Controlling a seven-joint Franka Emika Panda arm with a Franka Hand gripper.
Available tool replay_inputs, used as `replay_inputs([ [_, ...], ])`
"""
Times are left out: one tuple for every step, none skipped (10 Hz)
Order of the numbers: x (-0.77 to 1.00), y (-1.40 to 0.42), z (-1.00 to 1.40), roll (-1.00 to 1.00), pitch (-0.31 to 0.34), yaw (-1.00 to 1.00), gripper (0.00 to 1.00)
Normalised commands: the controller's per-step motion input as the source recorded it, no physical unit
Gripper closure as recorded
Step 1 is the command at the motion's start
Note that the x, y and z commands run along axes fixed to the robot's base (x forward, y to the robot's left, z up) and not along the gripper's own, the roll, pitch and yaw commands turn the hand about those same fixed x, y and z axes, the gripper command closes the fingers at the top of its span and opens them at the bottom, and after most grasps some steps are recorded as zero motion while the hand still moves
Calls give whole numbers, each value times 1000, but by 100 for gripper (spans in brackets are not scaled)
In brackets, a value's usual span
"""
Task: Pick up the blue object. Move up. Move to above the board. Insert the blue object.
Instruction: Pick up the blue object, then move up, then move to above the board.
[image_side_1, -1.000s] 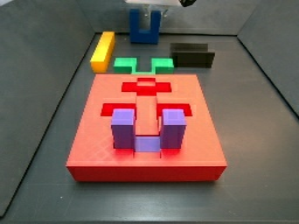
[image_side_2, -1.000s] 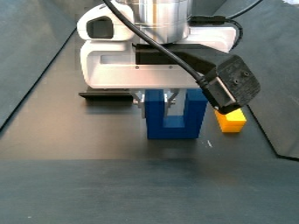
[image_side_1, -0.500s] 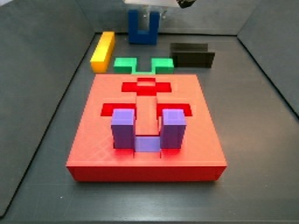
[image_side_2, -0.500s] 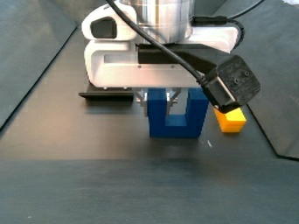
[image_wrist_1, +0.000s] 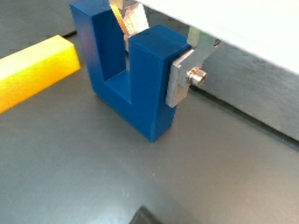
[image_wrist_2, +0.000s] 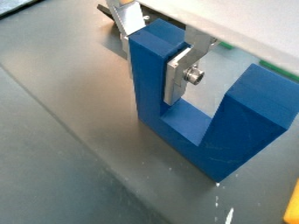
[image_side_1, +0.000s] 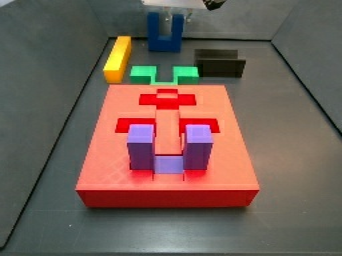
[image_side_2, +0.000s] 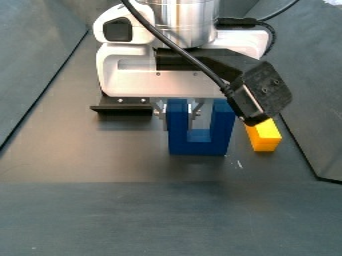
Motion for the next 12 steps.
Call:
replay_inputs([
  [0,0,0,0,0,0,100],
  [0,0,0,0,0,0,100],
  [0,0,833,0,0,0,100],
  [11,-52,812,-7,5,-14,100],
  [-12,-60,694,6,25,-14,100],
  [-7,-26,292,67,17,4,100],
  [0,0,1400,0,0,0,100],
  [-10,10,1400,-15,26,4,100],
  [-33,-4,1400,10,45,4,100],
  [10,4,1400,11,35,7,100],
  [28,16,1400,-3,55,3,100],
  [24,15,989,-2,87,4,100],
])
